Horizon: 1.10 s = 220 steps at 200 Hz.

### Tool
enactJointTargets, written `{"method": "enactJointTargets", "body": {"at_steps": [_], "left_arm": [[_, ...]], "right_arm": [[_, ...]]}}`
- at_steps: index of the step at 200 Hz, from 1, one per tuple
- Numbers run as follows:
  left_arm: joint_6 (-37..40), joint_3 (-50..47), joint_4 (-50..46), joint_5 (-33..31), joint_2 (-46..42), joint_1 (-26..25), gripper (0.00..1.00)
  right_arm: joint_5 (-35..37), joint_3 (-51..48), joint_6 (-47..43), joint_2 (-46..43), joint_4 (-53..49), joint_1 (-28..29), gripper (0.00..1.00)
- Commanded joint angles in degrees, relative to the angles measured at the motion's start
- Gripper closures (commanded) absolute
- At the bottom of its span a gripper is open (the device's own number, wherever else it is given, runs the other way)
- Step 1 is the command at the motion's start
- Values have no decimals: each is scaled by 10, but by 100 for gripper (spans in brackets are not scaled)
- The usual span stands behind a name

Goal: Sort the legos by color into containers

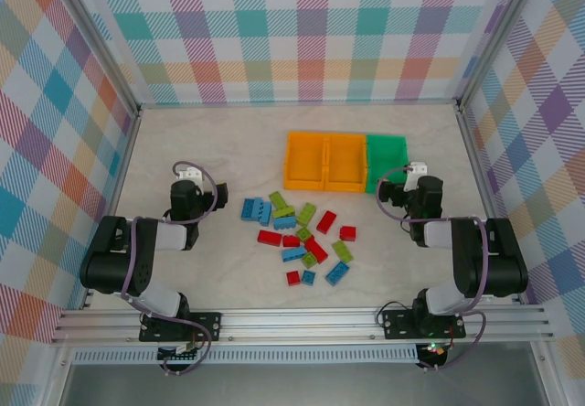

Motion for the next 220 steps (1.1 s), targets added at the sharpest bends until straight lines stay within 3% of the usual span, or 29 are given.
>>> {"method": "enactJointTargets", "body": {"at_steps": [1, 26, 56, 72, 88, 115, 134, 153, 169, 191, 220], "left_arm": [[4, 10, 19, 5, 4, 6, 0], [4, 9, 20, 3, 4, 6, 0], [8, 6, 9, -19, -19, -4, 0], [20, 9, -62, -53, -90, -31, 0], [8, 20, -170, -58, -205, -66, 0], [-24, 89, -351, -31, -360, -145, 0], [-4, 190, -523, 4, -378, -222, 0], [81, 295, -724, 8, -361, -308, 0], [147, 346, -834, 8, -357, -358, 0], [221, 334, -897, 64, -397, -368, 0], [287, 272, -887, 133, -459, -368, 0]], "right_arm": [[26, 10, 11, -43, -15, -4, 0], [46, 11, 28, -83, -57, -3, 0], [57, 118, 181, -191, -384, 5, 0], [-42, 154, 257, -233, -499, 10, 0], [-102, 190, 283, -243, -582, 63, 0], [-53, 280, 265, -190, -729, 193, 0], [-46, 329, 249, -143, -789, 239, 0], [-25, 366, 229, -92, -842, 283, 0], [-15, 365, 223, -60, -837, 312, 0], [5, 357, 234, -30, -831, 320, 0], [38, 330, 266, 6, -826, 326, 0]]}}
